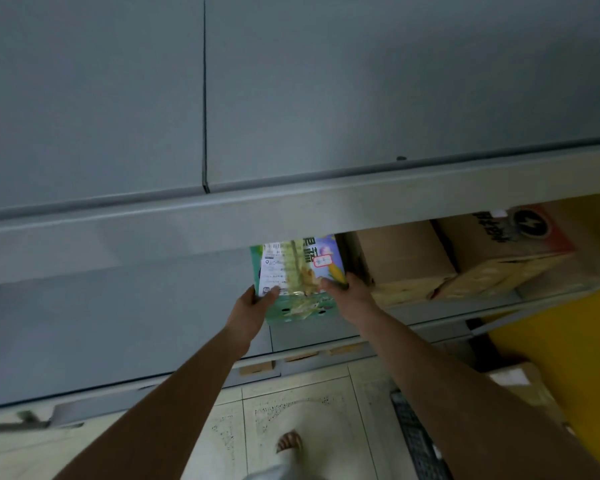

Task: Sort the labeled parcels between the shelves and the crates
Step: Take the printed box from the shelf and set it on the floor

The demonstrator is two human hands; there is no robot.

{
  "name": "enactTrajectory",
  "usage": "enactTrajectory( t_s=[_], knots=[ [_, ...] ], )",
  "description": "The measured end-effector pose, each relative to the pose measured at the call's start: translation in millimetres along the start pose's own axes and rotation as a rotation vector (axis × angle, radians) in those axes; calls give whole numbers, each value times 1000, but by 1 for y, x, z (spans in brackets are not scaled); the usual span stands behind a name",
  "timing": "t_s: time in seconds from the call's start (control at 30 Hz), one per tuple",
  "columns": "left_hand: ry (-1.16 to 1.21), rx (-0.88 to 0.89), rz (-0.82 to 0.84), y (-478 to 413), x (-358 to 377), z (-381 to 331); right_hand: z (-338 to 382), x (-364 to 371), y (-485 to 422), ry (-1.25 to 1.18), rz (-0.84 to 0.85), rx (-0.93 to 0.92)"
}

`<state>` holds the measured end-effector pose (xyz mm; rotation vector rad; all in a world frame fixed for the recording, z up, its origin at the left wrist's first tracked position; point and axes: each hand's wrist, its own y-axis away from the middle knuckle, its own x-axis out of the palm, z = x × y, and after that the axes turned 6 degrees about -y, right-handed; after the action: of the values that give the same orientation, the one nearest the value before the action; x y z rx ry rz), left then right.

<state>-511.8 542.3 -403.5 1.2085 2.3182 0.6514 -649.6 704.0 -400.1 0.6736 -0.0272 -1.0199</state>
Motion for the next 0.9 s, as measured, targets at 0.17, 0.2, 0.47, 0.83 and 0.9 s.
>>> enactTrajectory(
  t_s=[0.17,0.2,0.47,0.83,0.9],
  knots=[
    [-123,230,-59,72,-3,4,-13,-9,65,-70,-4,-202],
    [-145,264,-74,90,-3,5,-18,-12,80,-88,11,-235],
    [-117,365,-152,228,24,46,-67,-55,202,-123,64,-462],
    [-115,445,-156,313,82,88,-126,-119,282,-119,23,-530],
    [-118,461,-143,317,90,86,-129,-129,288,-128,13,-540]
  ],
)
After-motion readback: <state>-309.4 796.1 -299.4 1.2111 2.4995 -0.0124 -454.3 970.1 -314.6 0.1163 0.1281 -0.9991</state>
